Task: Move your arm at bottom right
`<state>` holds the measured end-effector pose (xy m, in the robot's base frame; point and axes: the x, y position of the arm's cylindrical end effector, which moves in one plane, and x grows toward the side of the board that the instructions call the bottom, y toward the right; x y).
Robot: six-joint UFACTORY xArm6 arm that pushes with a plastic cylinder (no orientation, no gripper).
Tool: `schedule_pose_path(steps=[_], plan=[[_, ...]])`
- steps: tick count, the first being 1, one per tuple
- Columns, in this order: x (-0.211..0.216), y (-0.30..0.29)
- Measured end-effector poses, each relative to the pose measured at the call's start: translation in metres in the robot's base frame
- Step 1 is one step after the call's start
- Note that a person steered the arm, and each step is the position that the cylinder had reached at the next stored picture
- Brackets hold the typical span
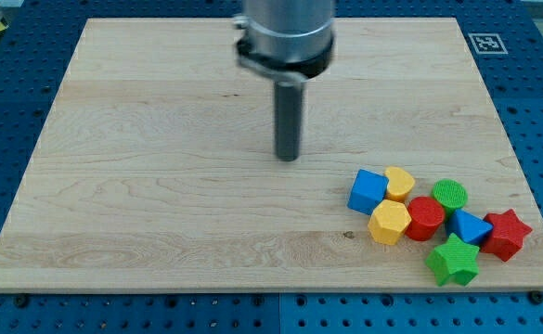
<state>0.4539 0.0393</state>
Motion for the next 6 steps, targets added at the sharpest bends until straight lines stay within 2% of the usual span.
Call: schedule_pose_path(steps=[1,2,3,4,5,6], plan=[[-0.01,0.091],[-0.001,0.184],[0.039,0.233],[0.103,0.249],[0.149,0.256],[0.154,0.256]])
